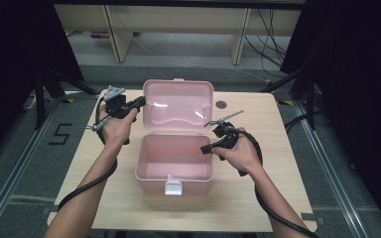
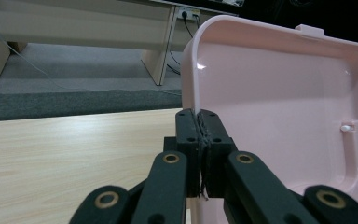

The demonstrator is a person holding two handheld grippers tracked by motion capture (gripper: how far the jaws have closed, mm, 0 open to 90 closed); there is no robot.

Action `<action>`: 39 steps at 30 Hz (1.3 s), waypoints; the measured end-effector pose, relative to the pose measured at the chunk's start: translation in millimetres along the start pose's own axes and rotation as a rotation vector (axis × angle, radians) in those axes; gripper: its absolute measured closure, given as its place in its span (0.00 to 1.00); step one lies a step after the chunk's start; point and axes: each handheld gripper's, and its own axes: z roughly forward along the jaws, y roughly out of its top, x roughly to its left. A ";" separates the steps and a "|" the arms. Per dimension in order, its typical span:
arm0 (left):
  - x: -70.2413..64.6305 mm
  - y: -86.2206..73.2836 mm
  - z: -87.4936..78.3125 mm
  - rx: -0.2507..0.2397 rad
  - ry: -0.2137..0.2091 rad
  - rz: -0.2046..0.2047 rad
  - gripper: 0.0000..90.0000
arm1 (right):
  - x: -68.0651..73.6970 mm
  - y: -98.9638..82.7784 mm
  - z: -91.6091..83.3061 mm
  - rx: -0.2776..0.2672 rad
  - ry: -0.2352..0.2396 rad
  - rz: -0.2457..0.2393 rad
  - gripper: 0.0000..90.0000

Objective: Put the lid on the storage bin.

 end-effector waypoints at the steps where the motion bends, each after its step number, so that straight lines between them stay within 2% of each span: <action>1: 0.1 -0.3 -0.4 -0.006 -0.006 0.002 0.97 | -0.5 -0.3 0.1 -0.001 0.003 -0.004 1.00; 4: 0.8 -1.6 -2.3 -0.018 -0.013 0.009 0.97 | -2.2 -0.6 1.2 -0.019 0.013 -0.020 1.00; 6: 1.1 -2.4 -3.4 -0.025 -0.018 0.011 0.97 | -1.8 -1.0 0.9 -0.014 0.009 -0.009 1.00; 7: 1.4 -2.8 -3.8 -0.028 -0.021 0.016 0.97 | -3.2 -0.9 2.1 -0.028 0.017 -0.032 1.00; 10: 1.5 -4.0 -5.7 -0.041 -0.027 0.024 0.97 | -2.0 -2.1 1.4 -0.021 0.018 -0.002 1.00; 11: 1.6 -4.2 -6.2 -0.045 -0.031 0.028 0.97 | -3.7 -2.3 2.6 -0.041 0.022 -0.025 1.00; 13: 1.7 -4.9 -7.3 -0.055 -0.040 0.034 0.97 | -3.9 -3.1 3.4 -0.041 0.023 -0.022 1.00; 14: 1.8 -5.2 -7.7 -0.057 -0.041 0.037 0.97 | -5.2 -3.5 4.6 -0.047 0.031 -0.037 1.00; 15: 2.1 -5.7 -8.0 -0.061 -0.042 0.037 0.97 | -4.4 -4.1 4.3 -0.044 0.026 -0.021 1.00; 25: 3.8 -10.5 -13.1 -0.098 -0.060 0.055 0.97 | -5.2 -5.6 4.8 -0.059 0.037 -0.012 1.00; 28: 4.2 -11.9 -15.6 -0.104 -0.063 0.061 0.97 | -5.4 -6.7 4.5 -0.064 0.054 0.000 1.00; 32: 4.7 -13.1 -18.1 -0.116 -0.072 0.075 0.97 | -5.2 -7.0 4.9 -0.073 0.048 -0.017 1.00; 35: 5.2 -14.0 -19.1 -0.123 -0.079 0.083 0.96 | -4.7 -7.8 5.0 -0.078 0.048 -0.012 1.00; 36: 5.7 -14.5 -19.4 -0.129 -0.085 0.082 0.96 | -5.8 -8.1 4.8 -0.085 0.041 -0.032 1.00; 39: 5.6 -15.7 -21.0 -0.137 -0.086 0.090 0.96 | -4.7 -9.2 5.1 -0.091 0.048 -0.016 1.00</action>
